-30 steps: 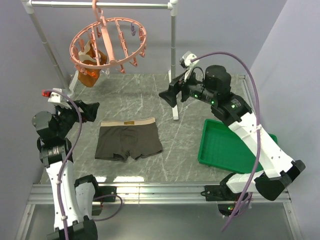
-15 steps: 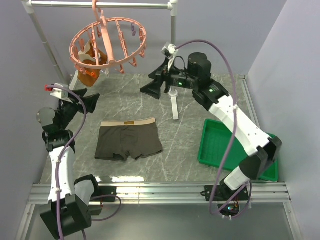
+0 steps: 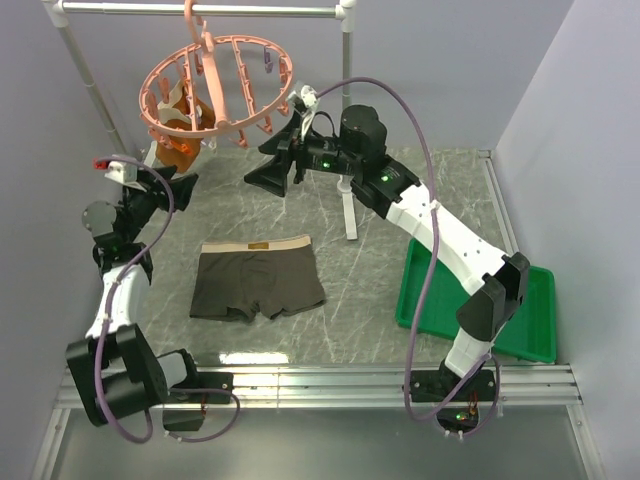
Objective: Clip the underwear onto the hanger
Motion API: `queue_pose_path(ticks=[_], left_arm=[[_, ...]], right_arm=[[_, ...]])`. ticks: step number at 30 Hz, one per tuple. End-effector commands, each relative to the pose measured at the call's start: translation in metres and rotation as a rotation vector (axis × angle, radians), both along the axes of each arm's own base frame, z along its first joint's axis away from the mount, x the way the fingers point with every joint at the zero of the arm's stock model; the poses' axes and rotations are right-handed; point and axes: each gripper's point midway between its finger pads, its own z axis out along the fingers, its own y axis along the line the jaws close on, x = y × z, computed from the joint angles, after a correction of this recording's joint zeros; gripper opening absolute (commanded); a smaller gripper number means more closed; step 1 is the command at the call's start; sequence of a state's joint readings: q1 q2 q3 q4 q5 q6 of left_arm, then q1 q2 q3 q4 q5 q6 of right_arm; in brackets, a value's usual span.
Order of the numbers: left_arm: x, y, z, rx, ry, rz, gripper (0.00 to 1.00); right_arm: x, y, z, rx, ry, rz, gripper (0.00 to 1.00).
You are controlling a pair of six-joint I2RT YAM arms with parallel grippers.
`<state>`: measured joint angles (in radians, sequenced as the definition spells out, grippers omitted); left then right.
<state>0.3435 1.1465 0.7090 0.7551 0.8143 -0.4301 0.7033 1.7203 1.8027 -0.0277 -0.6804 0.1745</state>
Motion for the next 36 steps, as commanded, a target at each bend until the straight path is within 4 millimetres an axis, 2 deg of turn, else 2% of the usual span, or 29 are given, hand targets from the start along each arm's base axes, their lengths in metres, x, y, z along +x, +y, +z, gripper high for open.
queue_pose_path(ticks=[1,6,11,16,23,26,29,33,36], left_arm=[[0.005,-0.001,0.032,0.032,-0.140,-0.020,0.69],[0.021,-0.003,0.034,0.068,-0.187,-0.064,0.74],[0.029,-0.005,0.039,0.091,-0.238,-0.105,0.74],[0.041,-0.011,0.033,0.094,-0.240,-0.132,0.68],[0.054,-0.013,0.038,0.084,-0.261,-0.131,0.60],[0.055,-0.015,0.037,0.079,-0.254,-0.144,0.52],[0.048,-0.023,0.039,0.101,-0.264,-0.176,0.37],[0.037,-0.040,0.042,0.122,-0.263,-0.222,0.26],[0.028,-0.049,0.042,0.137,-0.255,-0.230,0.19]], right_arm=[[-0.009,0.001,0.045,0.073,-0.165,0.001,0.96],[-0.008,0.005,0.043,0.048,-0.163,0.011,0.96],[-0.007,0.008,0.040,0.040,-0.155,0.025,0.96],[-0.002,0.011,0.037,0.028,-0.158,0.023,0.96],[0.002,0.016,0.044,0.037,-0.166,0.029,0.96],[0.006,0.019,0.045,0.039,-0.164,0.025,0.96],[0.012,0.021,0.047,0.050,-0.155,0.001,0.94],[0.015,0.019,0.050,0.064,-0.151,-0.023,0.90],[0.017,0.015,0.049,0.064,-0.153,-0.049,0.83]])
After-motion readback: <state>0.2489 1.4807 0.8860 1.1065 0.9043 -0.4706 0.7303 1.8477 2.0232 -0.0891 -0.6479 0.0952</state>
